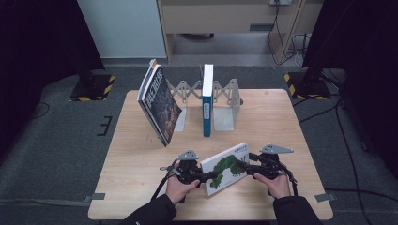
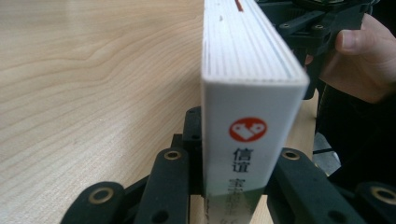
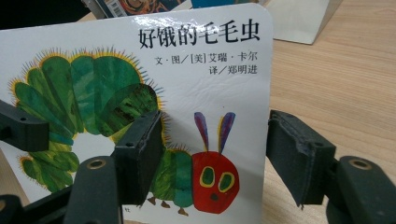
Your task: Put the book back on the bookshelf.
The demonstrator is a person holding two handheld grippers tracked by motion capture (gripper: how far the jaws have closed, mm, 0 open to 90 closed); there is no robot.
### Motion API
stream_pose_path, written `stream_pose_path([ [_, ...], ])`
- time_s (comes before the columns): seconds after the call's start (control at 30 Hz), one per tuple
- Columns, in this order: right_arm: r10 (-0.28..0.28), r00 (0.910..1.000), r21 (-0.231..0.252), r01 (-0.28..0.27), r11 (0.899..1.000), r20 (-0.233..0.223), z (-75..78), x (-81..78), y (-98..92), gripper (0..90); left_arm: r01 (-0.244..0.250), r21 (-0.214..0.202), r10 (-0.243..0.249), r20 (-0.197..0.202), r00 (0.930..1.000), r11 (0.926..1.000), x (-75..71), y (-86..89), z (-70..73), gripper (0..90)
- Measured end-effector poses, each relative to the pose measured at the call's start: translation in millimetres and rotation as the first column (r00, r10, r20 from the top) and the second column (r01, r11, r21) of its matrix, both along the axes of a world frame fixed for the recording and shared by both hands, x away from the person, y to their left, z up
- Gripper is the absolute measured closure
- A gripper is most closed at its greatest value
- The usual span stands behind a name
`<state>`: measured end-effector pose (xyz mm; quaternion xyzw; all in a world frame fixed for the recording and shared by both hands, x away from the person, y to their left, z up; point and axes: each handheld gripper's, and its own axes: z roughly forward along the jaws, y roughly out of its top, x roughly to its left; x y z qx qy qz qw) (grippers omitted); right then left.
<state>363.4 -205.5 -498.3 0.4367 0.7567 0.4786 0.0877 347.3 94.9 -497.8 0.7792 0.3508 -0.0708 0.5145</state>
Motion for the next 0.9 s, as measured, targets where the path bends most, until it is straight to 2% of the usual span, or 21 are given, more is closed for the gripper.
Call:
stream_pose_path([
  [0.2,0.006,1.0,-0.01,-0.006,1.0,-0.007,0.0,-0.1,0.9,34.6,-0.014,-0.003,0.014,0.003,0.9999,0.9999,1.7,3.3,8.7,74.6],
  [0.4,-0.023,0.9997,-0.003,0.023,1.0,-0.006,1.2,0.4,-5.1,32.5,-0.032,0.005,0.032,0.007,0.9995,0.9995,4.3,7.8,15.0,74.7],
  [0.73,-0.06,0.9982,-0.051,0.06,0.997,0.003,0.6,1.4,-10.4,31.6,-0.056,0.018,0.056,0.009,0.9984,0.9983,7.0,13.8,27.5,74.8],
  [0.9,-0.083,0.9965,-0.074,0.083,0.994,0.002,0.0,2.0,-13.3,31.6,-0.076,0.003,0.076,0.01,0.997,0.9971,8.8,19.3,33.5,74.8],
])
